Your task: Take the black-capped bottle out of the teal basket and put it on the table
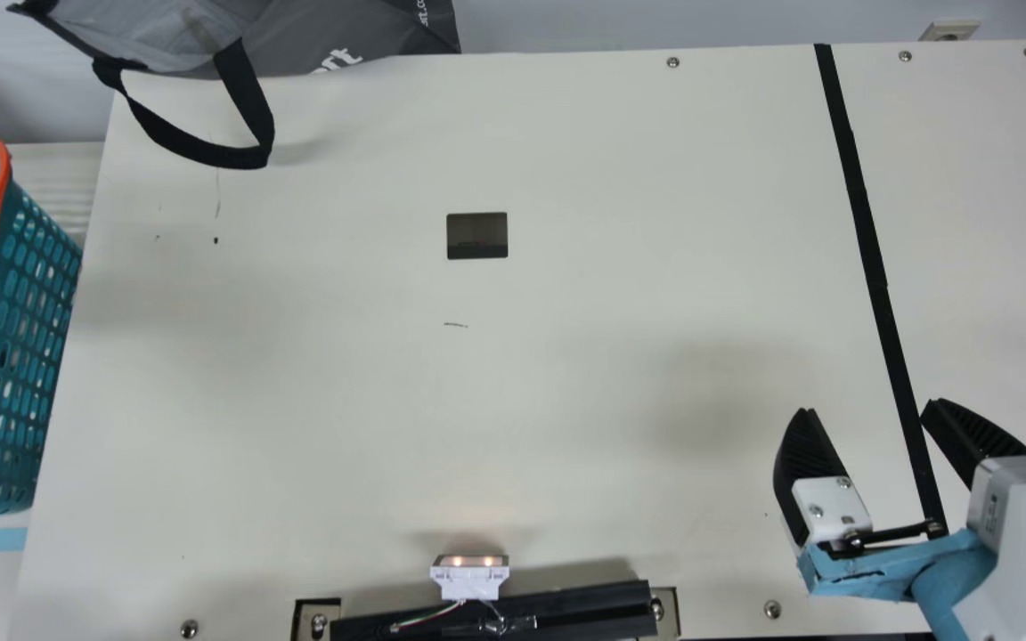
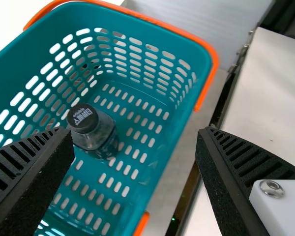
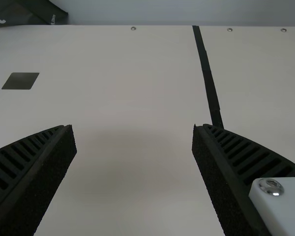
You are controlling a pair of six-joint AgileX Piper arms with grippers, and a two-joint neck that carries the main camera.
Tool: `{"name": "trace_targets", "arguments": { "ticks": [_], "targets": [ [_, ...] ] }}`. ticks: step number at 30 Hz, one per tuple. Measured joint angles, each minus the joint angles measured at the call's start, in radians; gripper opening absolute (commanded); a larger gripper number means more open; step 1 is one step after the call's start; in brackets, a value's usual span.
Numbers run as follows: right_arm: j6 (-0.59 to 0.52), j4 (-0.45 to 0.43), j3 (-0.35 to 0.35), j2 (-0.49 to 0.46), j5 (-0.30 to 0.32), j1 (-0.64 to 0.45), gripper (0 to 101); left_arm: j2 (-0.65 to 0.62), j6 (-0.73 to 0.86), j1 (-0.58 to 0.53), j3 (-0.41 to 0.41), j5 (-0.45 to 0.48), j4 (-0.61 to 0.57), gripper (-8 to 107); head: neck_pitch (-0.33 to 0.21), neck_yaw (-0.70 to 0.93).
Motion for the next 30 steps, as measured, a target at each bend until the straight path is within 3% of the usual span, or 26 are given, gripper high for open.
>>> {"name": "trace_targets", "arguments": {
  "ticks": [11, 30],
  "targets": [
    [0.0, 0.0, 0.0, 0.0, 0.0, 0.0, 91, 0.137, 0.167, 0.089, -0.08, 0.031, -0.117, 107, 0.0, 0.0],
    [0.0, 0.001, 0.0, 0.0, 0.0, 0.0, 91, 0.343, 0.33, 0.166, -0.161, 0.025, -0.212, 107, 0.005, 0.0]
  ]
}}
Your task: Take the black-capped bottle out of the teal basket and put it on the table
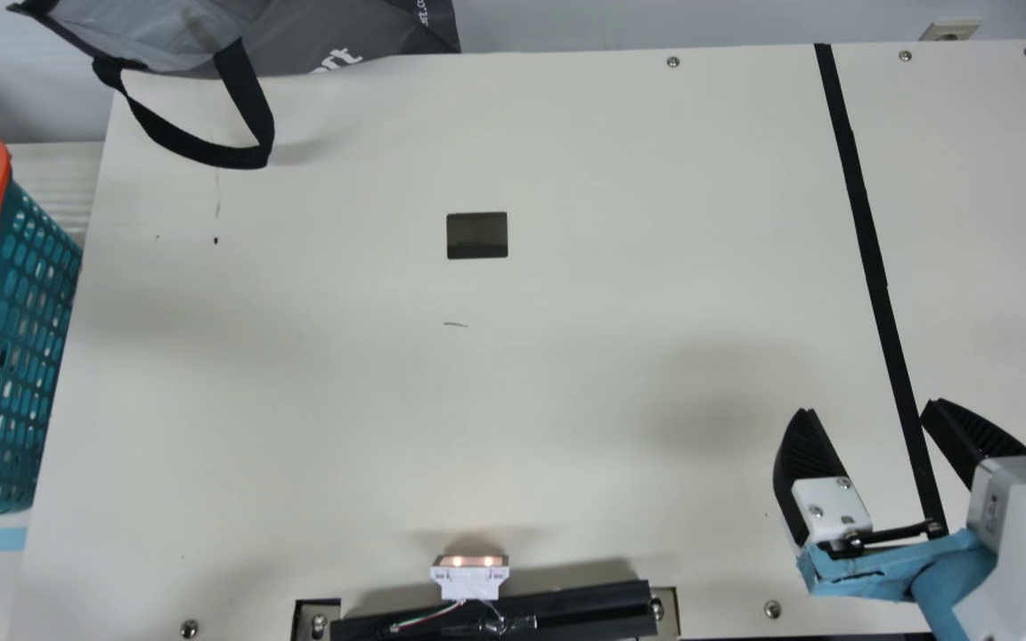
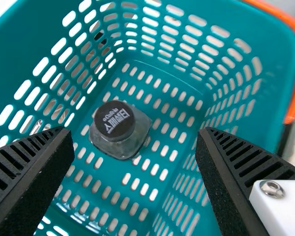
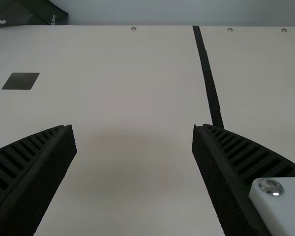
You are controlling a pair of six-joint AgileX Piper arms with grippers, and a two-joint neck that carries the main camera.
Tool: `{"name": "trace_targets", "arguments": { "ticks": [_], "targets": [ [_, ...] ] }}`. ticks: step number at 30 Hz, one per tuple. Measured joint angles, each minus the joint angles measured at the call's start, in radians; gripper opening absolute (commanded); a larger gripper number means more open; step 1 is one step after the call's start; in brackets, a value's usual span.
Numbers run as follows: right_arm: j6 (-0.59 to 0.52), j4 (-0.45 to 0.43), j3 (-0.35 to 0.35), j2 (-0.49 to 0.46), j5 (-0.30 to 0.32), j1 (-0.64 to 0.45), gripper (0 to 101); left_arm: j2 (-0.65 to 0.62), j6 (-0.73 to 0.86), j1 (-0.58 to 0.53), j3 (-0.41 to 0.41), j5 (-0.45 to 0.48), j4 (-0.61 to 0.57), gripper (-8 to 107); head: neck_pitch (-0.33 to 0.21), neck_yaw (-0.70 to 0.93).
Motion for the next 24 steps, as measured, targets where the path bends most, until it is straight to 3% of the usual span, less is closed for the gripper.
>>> {"name": "trace_targets", "arguments": {
  "ticks": [24],
  "targets": [
    [0.0, 0.0, 0.0, 0.0, 0.0, 0.0, 91, 0.202, 0.12, 0.023, -0.093, -0.031, -0.073, 107, -0.005, -0.005]
  ]
}}
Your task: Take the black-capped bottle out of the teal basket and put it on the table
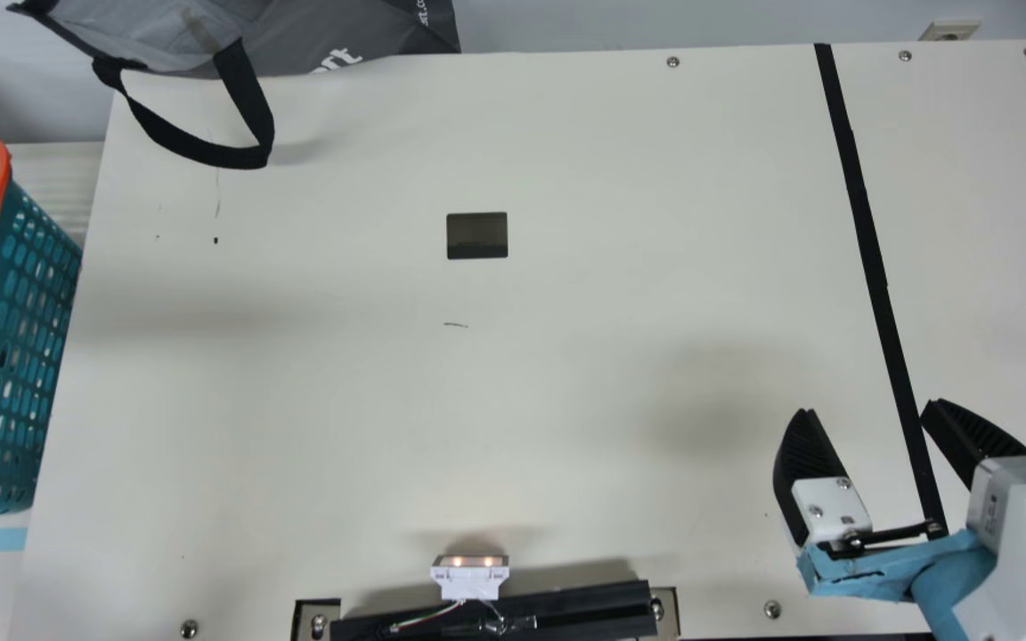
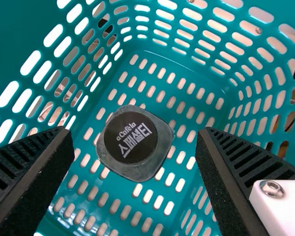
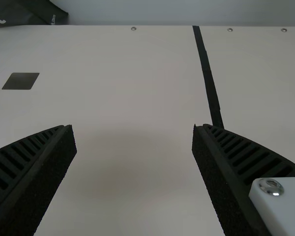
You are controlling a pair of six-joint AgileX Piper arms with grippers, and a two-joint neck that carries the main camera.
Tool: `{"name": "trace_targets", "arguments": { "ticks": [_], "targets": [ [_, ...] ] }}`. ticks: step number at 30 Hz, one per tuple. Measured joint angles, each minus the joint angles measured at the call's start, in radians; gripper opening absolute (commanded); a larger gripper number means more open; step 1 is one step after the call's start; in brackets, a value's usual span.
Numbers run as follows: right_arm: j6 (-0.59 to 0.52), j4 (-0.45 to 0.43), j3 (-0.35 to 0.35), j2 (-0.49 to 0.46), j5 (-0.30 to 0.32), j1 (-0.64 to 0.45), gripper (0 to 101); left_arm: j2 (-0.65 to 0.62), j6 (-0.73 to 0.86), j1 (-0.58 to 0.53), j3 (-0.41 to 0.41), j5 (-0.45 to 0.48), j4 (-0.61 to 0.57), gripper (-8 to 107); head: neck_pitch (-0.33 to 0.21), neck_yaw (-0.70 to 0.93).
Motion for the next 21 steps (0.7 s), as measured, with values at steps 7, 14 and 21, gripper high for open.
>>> {"name": "trace_targets", "arguments": {
  "ticks": [7, 14, 21],
  "targets": [
    [0.0, 0.0, 0.0, 0.0, 0.0, 0.0, 91, 0.041, 0.015, -0.002, -0.029, -0.004, -0.015, 107, 0.0, 0.0],
    [0.0, 0.0, 0.0, 0.0, 0.0, 0.0, 91, 0.079, 0.034, -0.005, -0.05, -0.007, -0.032, 107, 0.0, 0.0],
    [0.0, 0.0, 0.0, 0.0, 0.0, 0.0, 91, 0.11, 0.053, -0.008, -0.059, -0.016, -0.046, 107, 0.0, 0.0]
  ]
}}
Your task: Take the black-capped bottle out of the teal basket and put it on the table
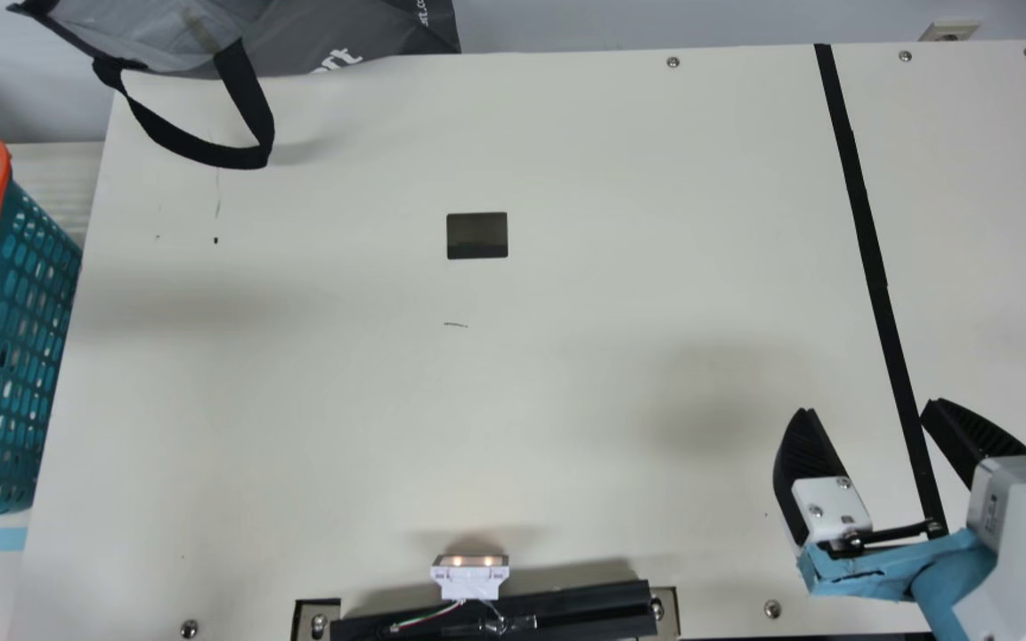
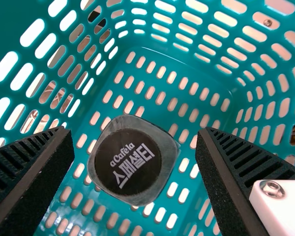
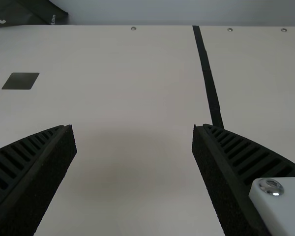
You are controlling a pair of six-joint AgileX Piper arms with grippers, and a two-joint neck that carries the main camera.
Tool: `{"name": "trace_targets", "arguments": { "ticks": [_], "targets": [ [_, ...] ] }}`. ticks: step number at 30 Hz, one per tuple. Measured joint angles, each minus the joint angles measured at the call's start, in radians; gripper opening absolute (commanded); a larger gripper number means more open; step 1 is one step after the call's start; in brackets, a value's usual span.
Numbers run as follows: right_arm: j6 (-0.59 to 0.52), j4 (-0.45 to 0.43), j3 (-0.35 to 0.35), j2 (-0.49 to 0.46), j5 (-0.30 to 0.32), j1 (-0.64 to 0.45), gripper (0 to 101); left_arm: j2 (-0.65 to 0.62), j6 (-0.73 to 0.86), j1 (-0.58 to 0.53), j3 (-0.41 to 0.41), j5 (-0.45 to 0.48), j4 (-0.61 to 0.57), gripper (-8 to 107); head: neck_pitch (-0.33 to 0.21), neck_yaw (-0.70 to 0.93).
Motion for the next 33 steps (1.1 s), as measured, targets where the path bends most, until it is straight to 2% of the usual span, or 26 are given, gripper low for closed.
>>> {"name": "trace_targets", "arguments": {
  "ticks": [10, 11, 15, 33],
  "targets": [
    [0.0, 0.001, 0.0, 0.0, -0.001, 0.0, 91, 0.045, 0.031, -0.004, -0.01, -0.021, -0.023, 107, 0.0, 0.0],
    [0.0, 0.001, 0.0, 0.0, -0.001, 0.0, 91, 0.05, 0.033, -0.004, -0.012, -0.023, -0.025, 91, 0.0, 0.0],
    [0.0, 0.001, 0.0, 0.0, -0.001, 0.0, 91, 0.057, 0.046, -0.007, -0.015, -0.031, -0.037, 0, 0.005, 0.0],
    [0.0, 0.001, 0.0, 0.0, -0.001, 0.0, 91, 0.025, 0.056, -0.024, -0.017, -0.023, -0.05, 0, 0.0, 0.005]
  ]
}}
